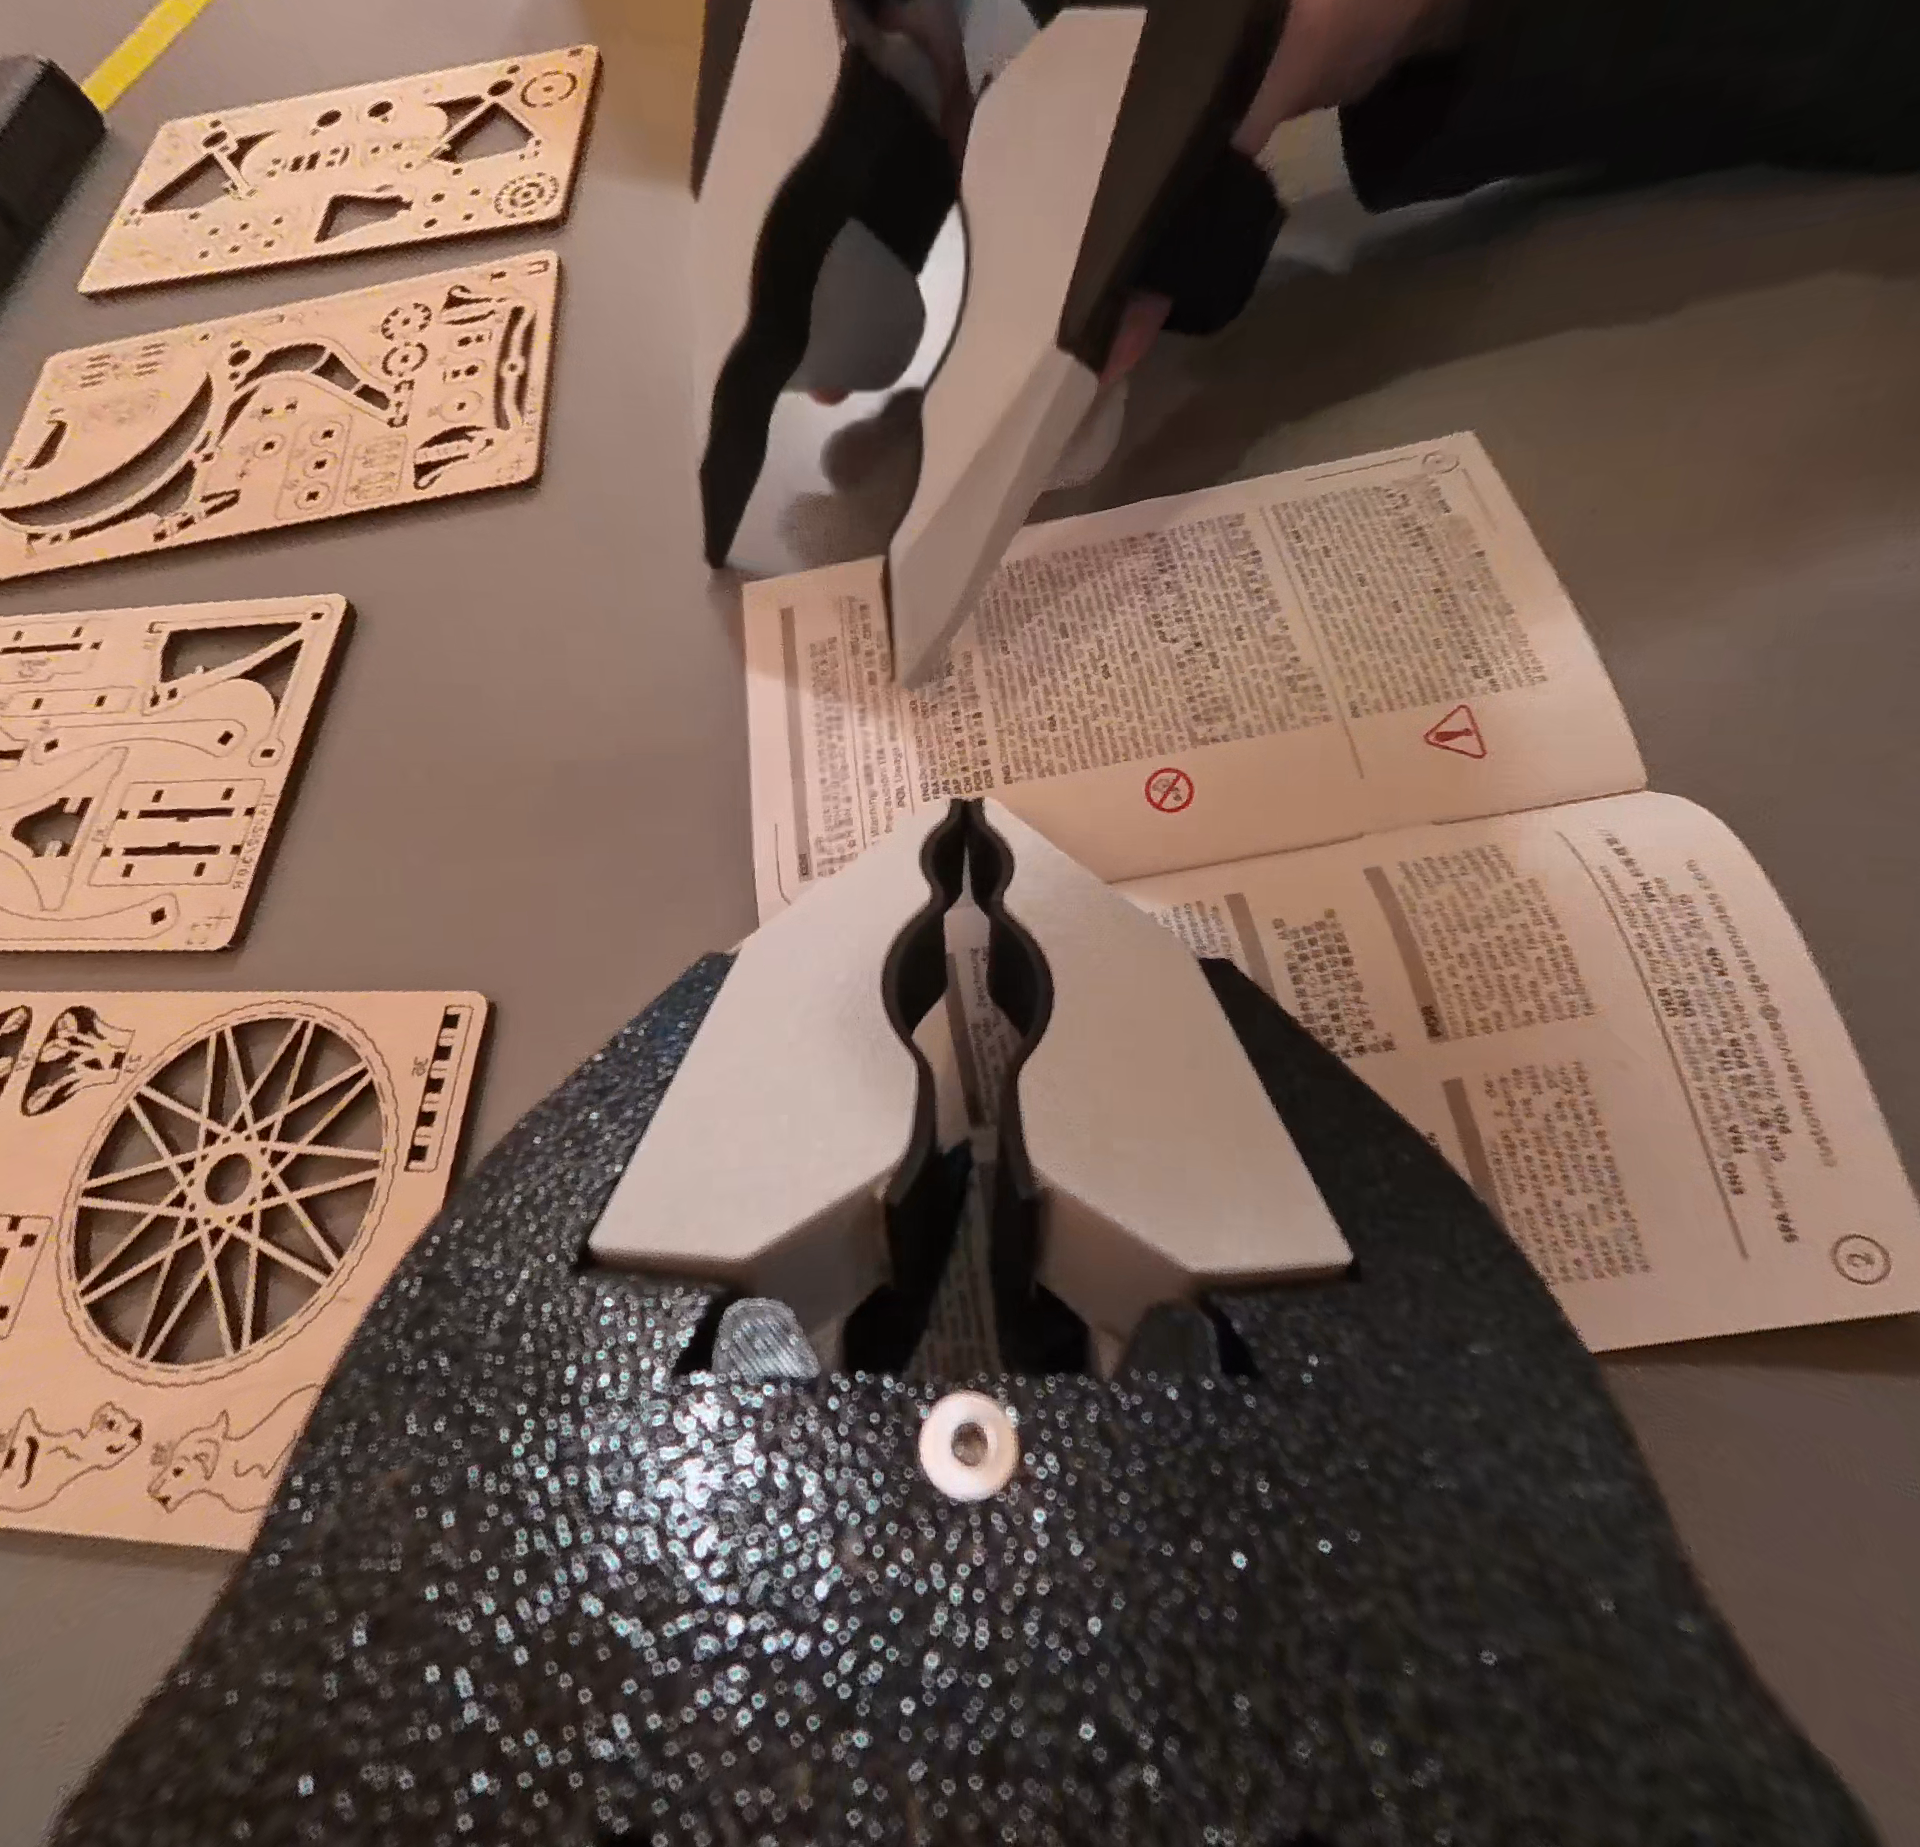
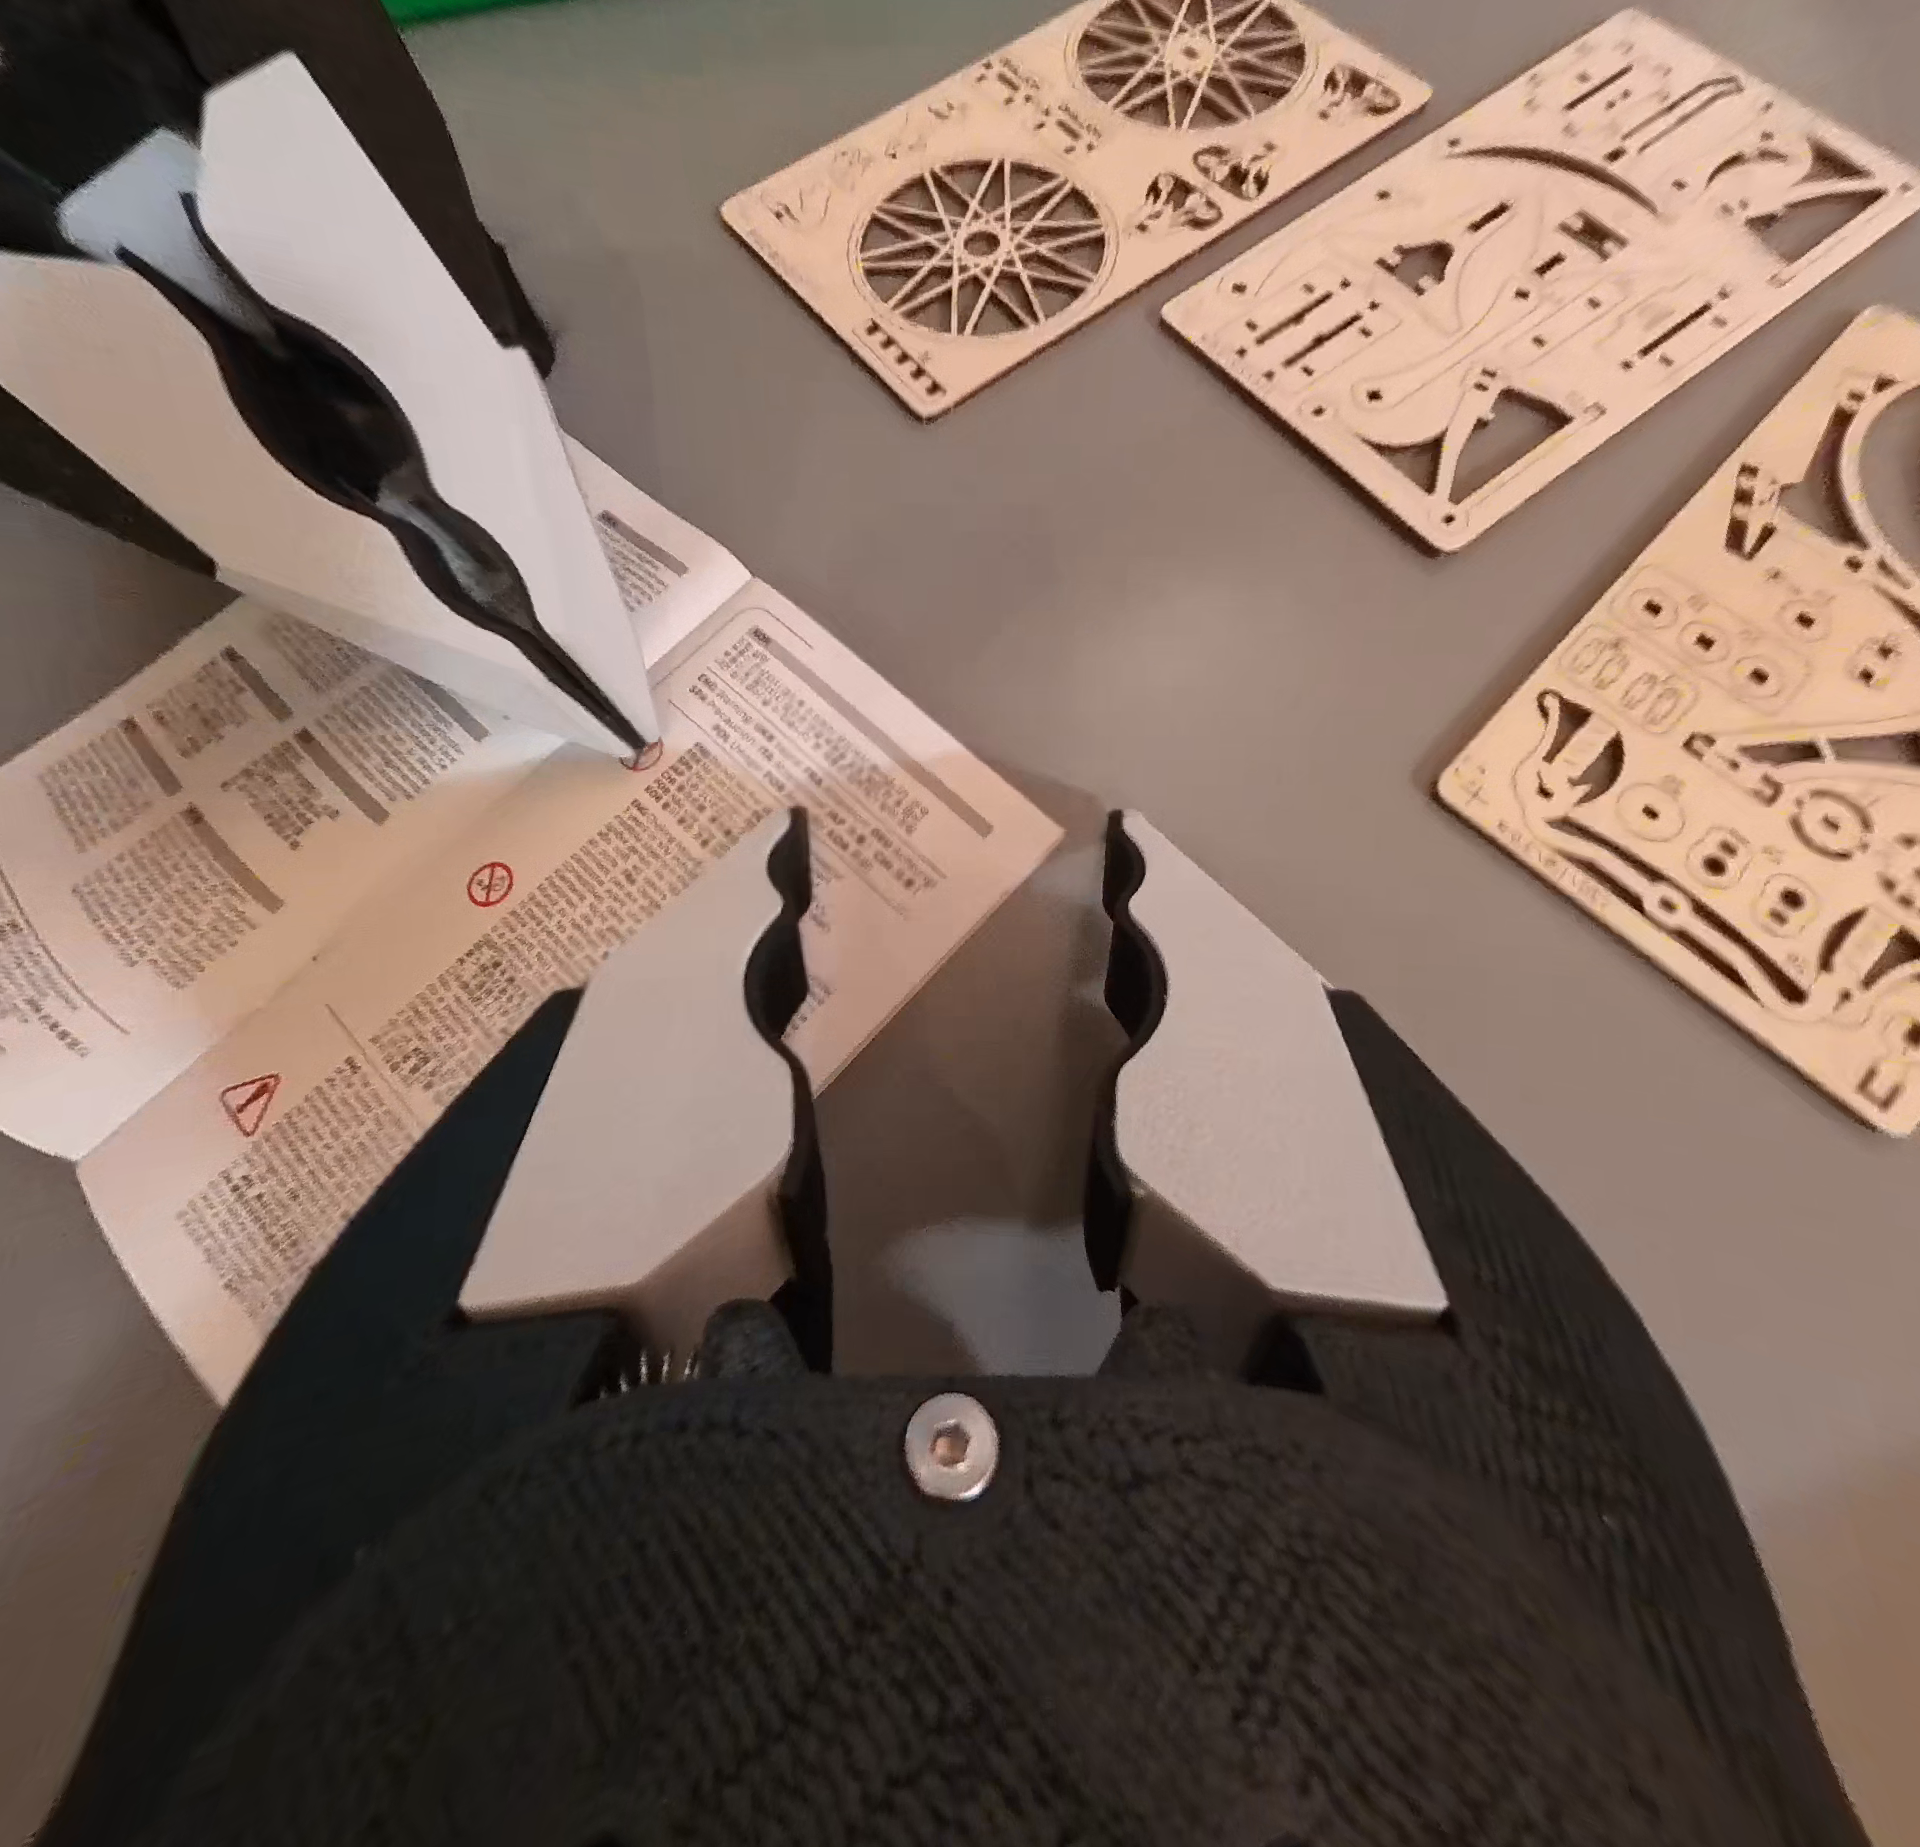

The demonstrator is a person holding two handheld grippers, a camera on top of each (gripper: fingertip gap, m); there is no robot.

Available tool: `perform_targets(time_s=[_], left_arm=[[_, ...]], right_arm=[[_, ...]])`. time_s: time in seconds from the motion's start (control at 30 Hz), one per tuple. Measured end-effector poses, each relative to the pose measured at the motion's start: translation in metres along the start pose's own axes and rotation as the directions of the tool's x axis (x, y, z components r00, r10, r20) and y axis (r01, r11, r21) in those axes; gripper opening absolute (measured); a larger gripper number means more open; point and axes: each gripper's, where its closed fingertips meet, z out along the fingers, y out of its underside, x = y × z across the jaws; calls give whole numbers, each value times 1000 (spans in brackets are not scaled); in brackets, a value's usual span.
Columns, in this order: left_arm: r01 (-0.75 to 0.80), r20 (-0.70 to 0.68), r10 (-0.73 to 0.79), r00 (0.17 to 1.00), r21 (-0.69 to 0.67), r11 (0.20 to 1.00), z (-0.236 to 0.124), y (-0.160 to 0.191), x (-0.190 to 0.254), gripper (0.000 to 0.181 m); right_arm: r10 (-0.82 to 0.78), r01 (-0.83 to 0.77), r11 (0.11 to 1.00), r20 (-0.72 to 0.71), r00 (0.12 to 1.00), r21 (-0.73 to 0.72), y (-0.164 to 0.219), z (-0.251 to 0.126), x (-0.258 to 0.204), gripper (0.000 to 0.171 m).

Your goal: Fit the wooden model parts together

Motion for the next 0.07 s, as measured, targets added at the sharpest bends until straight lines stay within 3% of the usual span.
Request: perform_targets(time_s=[0.03, 0.07], left_arm=[[4, -3, -4, 1000, -1, 1000, 0, 0, 0, 0], [6, -5, -6, 1000, -1, 1000, 0, 0, 0, 0]], right_arm=[[-15, 15, 1000, -1, 1000, -5, -1, 2, 0, 55], [-21, 21, 1000, -1, 1000, -6, -1, 3, 0, 54]])
